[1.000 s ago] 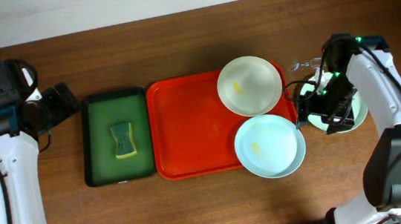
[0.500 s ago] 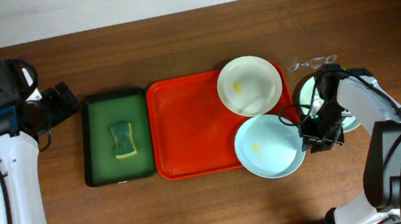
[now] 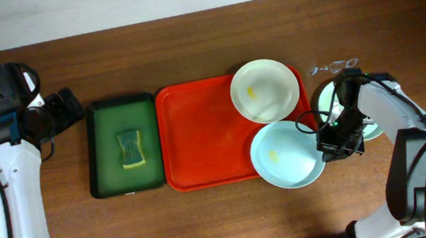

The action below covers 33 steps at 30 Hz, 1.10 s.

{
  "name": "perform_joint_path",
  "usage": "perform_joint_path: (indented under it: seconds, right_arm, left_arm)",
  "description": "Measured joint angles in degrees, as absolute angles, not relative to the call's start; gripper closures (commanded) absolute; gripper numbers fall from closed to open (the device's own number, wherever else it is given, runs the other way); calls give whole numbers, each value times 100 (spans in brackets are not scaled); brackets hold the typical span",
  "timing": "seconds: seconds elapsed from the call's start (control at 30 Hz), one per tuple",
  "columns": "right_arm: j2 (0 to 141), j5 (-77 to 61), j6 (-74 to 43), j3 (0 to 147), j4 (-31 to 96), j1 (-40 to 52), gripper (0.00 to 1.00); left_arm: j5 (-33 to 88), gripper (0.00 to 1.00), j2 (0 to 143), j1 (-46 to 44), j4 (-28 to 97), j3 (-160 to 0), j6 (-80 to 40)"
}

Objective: Clean dirty plates on tray and stack at the side
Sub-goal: 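Move right gripper to the light blue plate's rim and grip it, then drag the light blue plate toward the red tray's center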

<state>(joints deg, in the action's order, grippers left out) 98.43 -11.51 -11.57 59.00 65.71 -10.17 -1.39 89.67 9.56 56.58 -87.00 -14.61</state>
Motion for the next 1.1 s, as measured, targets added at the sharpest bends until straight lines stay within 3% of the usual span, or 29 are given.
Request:
perform_joint_path:
  seconds: [1.1]
  right_arm:
    - [9843,-1732,-1135,5900,6591,-985,96]
  left_arm:
    - [-139,1,8967,956,5658,-8700,-1461]
